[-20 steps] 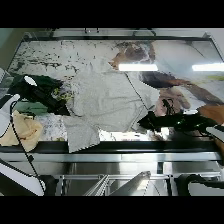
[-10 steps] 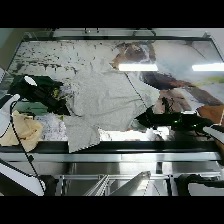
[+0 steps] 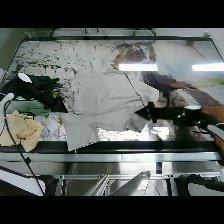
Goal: Fold the shirts.
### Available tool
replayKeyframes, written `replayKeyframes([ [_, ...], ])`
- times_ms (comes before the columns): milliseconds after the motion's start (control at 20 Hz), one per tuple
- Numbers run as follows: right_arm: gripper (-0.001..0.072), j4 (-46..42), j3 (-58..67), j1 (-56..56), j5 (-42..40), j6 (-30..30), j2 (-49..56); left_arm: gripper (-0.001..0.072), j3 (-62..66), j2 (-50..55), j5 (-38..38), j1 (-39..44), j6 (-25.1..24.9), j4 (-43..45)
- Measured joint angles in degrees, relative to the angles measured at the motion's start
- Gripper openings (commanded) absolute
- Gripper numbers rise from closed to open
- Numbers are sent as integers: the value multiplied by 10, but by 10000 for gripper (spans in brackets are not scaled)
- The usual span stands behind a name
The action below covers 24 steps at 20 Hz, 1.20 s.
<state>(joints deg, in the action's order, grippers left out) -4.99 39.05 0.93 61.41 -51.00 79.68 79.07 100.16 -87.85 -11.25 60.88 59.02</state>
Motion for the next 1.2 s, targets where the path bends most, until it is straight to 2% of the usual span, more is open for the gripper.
replayKeyframes([
  [100, 11, 14, 48, 53, 46, 0, -73, 17, 0, -60, -19, -29, -11, -43],
  [200, 12, 27, 106, 127, 72, -8, -150, 17, 0, -130, -44, -72, -30, -127],
  [500, 11, 52, 261, 370, 116, -69, -323, 17, 23, -350, -88, -245, -81, -510],
  [650, 11, 105, 307, 424, 130, -70, -369, 18, 80, -430, -90, -339, -80, -625],
  [800, 11, 153, 352, 443, 132, -52, -389, 18, 161, -461, -82, -414, -73, -712],
  [900, 10, 134, 371, 447, 131, -50, -394, 18, 213, -452, -82, -439, -54, -722],
  [1000, 10, 64, 371, 433, 120, -76, -391, 18, 243, -432, -82, -432, -37, -684],
  [1200, 10, -89, 298, 342, 71, -113, -357, 18, 229, -362, -91, -297, -21, -535],
])
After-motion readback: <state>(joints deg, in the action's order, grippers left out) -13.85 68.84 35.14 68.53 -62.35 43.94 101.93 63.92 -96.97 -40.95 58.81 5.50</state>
